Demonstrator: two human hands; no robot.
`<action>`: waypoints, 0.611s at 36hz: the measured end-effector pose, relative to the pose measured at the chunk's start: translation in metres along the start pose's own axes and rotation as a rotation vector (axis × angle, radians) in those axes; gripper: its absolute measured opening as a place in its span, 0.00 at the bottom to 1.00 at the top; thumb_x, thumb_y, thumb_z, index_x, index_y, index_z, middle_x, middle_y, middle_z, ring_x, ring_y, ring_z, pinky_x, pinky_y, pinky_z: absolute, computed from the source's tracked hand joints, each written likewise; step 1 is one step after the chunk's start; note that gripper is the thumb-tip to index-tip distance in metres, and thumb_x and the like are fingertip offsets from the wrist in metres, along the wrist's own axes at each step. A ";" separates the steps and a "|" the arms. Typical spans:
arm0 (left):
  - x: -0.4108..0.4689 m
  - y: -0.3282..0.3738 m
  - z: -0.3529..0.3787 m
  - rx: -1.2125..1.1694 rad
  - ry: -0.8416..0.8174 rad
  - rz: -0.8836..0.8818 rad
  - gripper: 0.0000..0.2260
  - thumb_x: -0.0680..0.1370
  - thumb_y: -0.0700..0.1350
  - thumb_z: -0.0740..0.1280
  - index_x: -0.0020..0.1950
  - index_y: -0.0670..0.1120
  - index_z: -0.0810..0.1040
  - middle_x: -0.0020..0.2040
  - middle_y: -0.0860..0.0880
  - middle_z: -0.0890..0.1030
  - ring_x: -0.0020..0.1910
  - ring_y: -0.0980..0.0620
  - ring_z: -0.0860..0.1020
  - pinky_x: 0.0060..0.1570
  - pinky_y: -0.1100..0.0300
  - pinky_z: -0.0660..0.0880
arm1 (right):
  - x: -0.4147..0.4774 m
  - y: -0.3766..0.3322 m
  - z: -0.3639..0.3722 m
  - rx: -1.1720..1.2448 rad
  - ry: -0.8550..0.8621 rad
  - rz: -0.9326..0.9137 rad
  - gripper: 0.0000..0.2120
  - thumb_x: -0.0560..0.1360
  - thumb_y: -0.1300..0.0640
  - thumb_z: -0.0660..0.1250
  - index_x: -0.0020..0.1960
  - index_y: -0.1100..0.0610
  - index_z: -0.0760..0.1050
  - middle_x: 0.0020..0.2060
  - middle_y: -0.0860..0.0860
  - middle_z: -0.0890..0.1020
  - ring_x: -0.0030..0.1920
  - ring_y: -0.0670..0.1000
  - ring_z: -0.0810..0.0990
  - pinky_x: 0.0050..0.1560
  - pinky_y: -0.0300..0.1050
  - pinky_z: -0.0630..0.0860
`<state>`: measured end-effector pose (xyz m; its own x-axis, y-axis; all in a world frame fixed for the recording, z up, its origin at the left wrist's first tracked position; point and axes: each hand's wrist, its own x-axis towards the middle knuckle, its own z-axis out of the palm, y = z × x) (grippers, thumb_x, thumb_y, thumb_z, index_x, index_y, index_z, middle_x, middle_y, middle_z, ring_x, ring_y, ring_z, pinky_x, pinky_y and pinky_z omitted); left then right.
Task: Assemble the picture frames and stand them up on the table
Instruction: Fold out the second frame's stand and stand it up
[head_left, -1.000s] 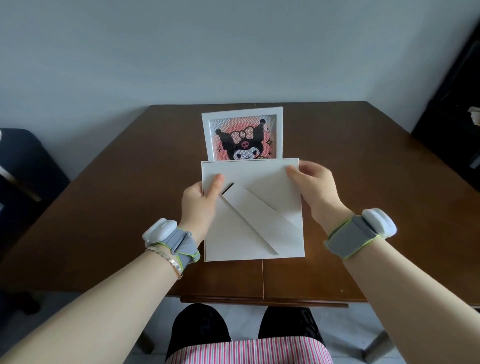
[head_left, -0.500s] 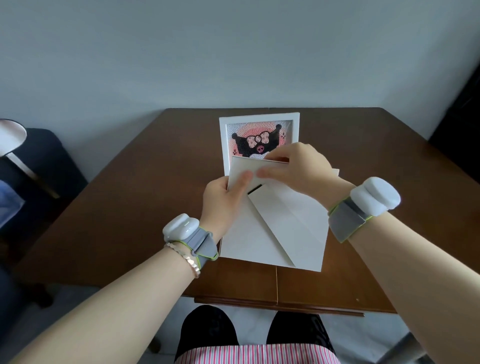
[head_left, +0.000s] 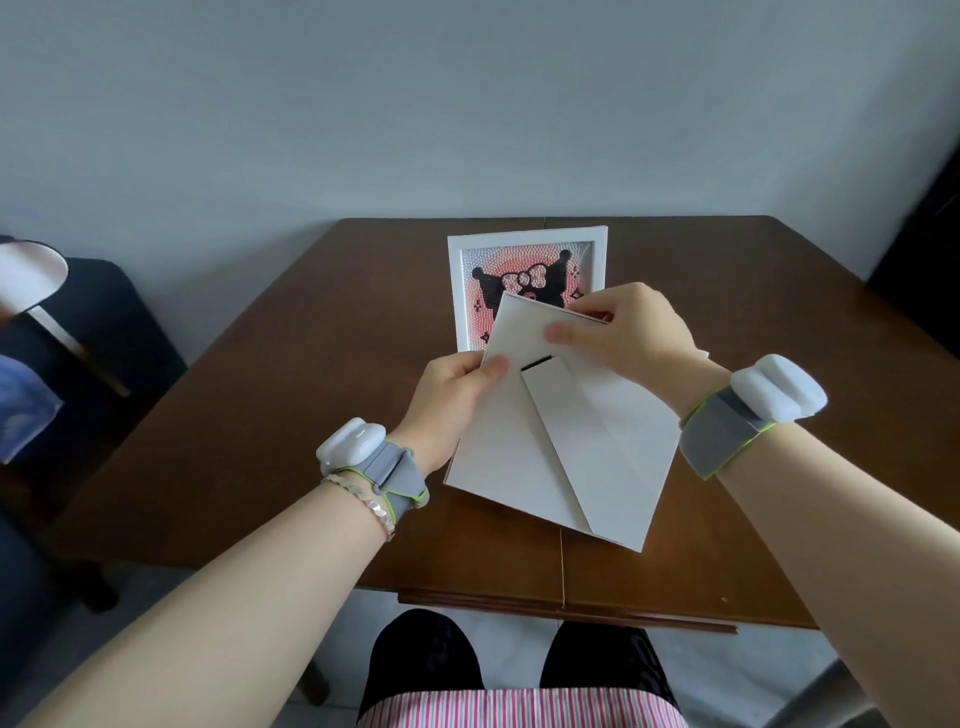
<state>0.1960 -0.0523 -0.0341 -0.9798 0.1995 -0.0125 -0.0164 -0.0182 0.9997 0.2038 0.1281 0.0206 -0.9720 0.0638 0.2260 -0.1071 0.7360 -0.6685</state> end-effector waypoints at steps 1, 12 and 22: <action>0.000 0.000 0.001 0.004 0.015 0.003 0.08 0.71 0.48 0.68 0.37 0.45 0.83 0.44 0.38 0.81 0.46 0.43 0.78 0.52 0.49 0.72 | 0.000 0.001 0.000 0.001 0.003 0.000 0.06 0.69 0.45 0.71 0.42 0.47 0.82 0.26 0.46 0.74 0.28 0.45 0.69 0.29 0.40 0.63; 0.007 0.005 0.003 0.107 0.044 -0.011 0.08 0.73 0.47 0.69 0.36 0.46 0.82 0.39 0.42 0.81 0.41 0.45 0.78 0.47 0.53 0.72 | 0.003 0.011 0.004 0.083 0.029 0.018 0.06 0.68 0.46 0.72 0.43 0.47 0.83 0.32 0.47 0.79 0.34 0.49 0.74 0.36 0.42 0.69; 0.004 -0.008 -0.027 0.128 -0.292 -0.360 0.04 0.77 0.39 0.64 0.48 0.40 0.78 0.44 0.43 0.82 0.42 0.46 0.81 0.45 0.55 0.82 | 0.005 0.037 0.001 0.150 0.140 0.196 0.04 0.68 0.48 0.71 0.39 0.47 0.81 0.37 0.51 0.83 0.38 0.52 0.79 0.43 0.48 0.76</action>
<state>0.1867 -0.0779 -0.0428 -0.8193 0.4379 -0.3701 -0.3018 0.2194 0.9278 0.1944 0.1548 -0.0040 -0.9401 0.2951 0.1706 0.0404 0.5934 -0.8039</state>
